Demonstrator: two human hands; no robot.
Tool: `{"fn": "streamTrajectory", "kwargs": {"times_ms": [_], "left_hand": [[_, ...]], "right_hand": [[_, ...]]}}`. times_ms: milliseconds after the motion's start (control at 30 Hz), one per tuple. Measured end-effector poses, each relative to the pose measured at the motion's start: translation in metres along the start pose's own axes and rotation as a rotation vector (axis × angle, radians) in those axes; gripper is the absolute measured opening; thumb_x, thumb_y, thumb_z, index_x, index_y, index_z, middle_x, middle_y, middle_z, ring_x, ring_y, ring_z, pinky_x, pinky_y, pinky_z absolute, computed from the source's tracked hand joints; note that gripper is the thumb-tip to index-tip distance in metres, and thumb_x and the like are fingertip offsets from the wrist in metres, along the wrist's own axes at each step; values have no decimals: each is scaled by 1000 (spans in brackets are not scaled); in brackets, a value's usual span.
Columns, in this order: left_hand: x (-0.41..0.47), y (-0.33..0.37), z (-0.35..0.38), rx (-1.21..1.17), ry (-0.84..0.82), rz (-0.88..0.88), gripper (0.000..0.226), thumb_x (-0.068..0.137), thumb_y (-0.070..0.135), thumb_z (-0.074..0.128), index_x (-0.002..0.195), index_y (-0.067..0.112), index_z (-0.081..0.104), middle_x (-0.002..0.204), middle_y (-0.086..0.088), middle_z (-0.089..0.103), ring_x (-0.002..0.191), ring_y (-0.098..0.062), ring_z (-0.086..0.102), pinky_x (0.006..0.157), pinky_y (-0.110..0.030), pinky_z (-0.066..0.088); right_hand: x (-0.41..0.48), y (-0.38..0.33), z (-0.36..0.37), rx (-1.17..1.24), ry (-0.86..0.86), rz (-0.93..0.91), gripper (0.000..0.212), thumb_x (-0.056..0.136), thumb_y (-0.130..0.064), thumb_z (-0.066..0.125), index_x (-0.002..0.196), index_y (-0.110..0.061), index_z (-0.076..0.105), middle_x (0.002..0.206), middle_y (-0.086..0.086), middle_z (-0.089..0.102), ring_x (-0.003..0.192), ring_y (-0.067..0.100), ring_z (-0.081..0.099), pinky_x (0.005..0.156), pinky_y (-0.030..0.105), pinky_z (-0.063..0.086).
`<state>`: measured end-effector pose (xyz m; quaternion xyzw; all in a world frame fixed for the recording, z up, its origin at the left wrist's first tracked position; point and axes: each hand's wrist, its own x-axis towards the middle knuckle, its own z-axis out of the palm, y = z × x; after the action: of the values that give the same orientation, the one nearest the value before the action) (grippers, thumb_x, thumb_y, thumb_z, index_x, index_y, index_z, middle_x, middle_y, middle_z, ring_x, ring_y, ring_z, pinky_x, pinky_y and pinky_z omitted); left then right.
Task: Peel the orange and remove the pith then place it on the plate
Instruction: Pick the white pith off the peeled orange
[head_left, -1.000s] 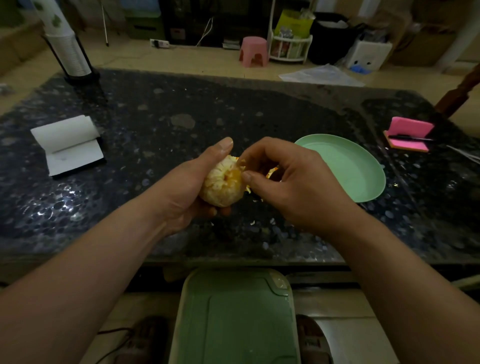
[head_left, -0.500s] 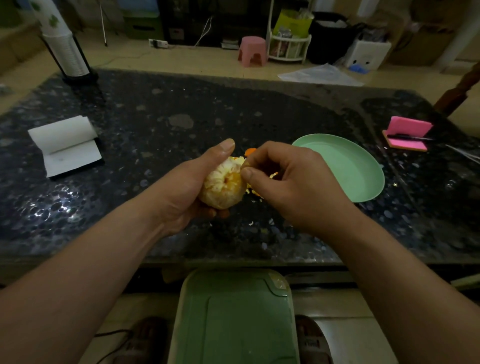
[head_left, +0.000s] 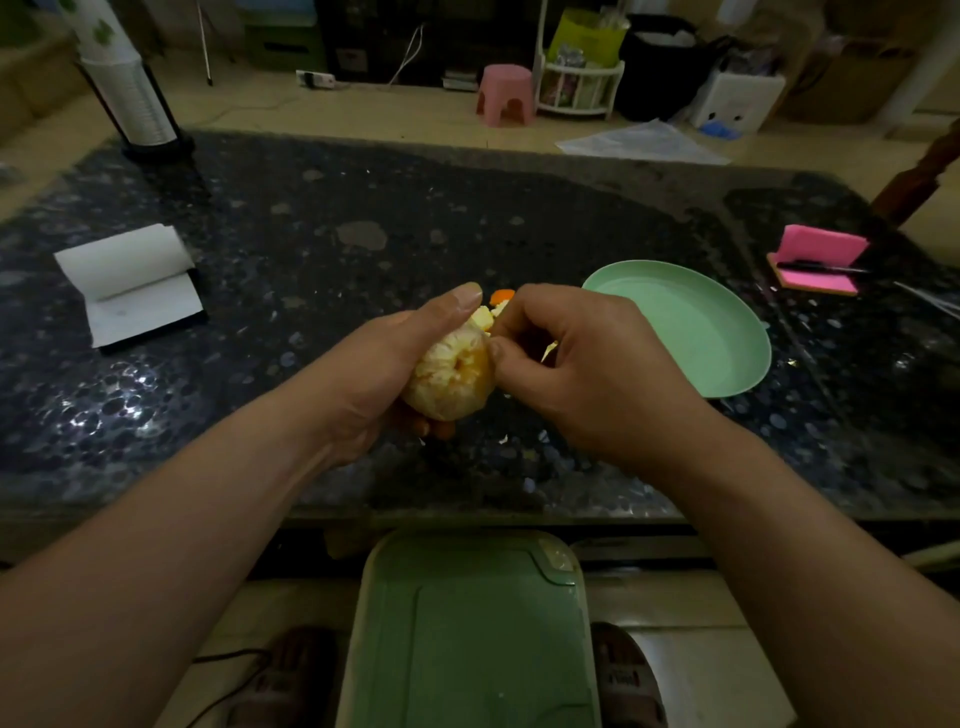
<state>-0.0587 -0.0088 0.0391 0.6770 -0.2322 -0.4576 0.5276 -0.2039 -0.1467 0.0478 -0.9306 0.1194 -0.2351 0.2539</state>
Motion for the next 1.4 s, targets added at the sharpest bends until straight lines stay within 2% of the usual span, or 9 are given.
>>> {"fn": "streamTrajectory", "kwargs": {"times_ms": [167,267,400,533,733,900,1067,1167,1400], "left_hand": [[-2,3,-2,-30,-52,-42,58,93,74,54,96,21,77,88,-14,77,65,-29,63,59,-33,41],[-1,1,-5,-8,-108,-61,61,92,77,53,103,21,76,91,-16,76,61,-28,62,57,-31,38],[1,-1,-9,23,-158,-87,68,90,79,55,117,19,74,98,-17,75,62,-26,62,49,-27,43],[1,-4,-10,67,-178,-114,72,90,80,55,125,19,71,97,-16,73,64,-28,61,52,-26,41],[-3,-2,-6,30,-196,-130,56,89,76,55,105,28,78,94,-13,72,62,-25,62,46,-24,42],[-4,0,-6,4,-212,-137,63,91,75,55,116,21,74,94,-18,71,61,-27,60,44,-23,43],[-6,4,-7,-44,-195,-138,58,91,73,55,98,19,75,89,-18,73,55,-23,63,39,-24,47],[-9,6,-6,-66,-185,-137,55,95,70,52,100,18,71,83,-14,74,49,-20,64,35,-25,47],[-9,7,-5,-3,-191,-139,65,92,75,50,105,15,72,85,-14,74,47,-17,63,35,-24,46]], "right_hand": [[-2,-2,-12,45,2,-60,7,96,-23,78,100,-25,72,87,-13,68,77,5,62,65,14,45],[-2,-2,-13,-41,-16,-124,8,95,-24,79,100,-26,74,88,-15,68,76,0,60,67,11,42],[0,-3,-16,-127,-82,-177,5,96,-27,76,100,-26,74,89,-16,65,75,1,56,68,17,44],[1,-7,-15,-214,-108,-225,3,94,-26,72,93,-24,73,84,-11,65,72,8,56,62,27,43],[1,-12,-9,-295,-110,-229,7,90,-24,69,85,-24,64,78,-10,59,67,13,52,58,29,36],[-1,-7,-5,-224,-73,-192,6,90,-25,69,87,-23,63,79,-11,59,69,11,52,60,29,40],[-4,-1,-6,-164,-27,-155,9,92,-26,71,89,-26,63,79,-13,59,69,8,51,61,21,40],[-5,3,-9,-107,-24,-133,7,95,-26,73,95,-27,66,83,-15,62,74,3,57,64,17,42],[-6,4,-9,-85,-53,-143,6,97,-28,76,102,-24,76,86,-14,68,74,5,60,67,30,53]]}}
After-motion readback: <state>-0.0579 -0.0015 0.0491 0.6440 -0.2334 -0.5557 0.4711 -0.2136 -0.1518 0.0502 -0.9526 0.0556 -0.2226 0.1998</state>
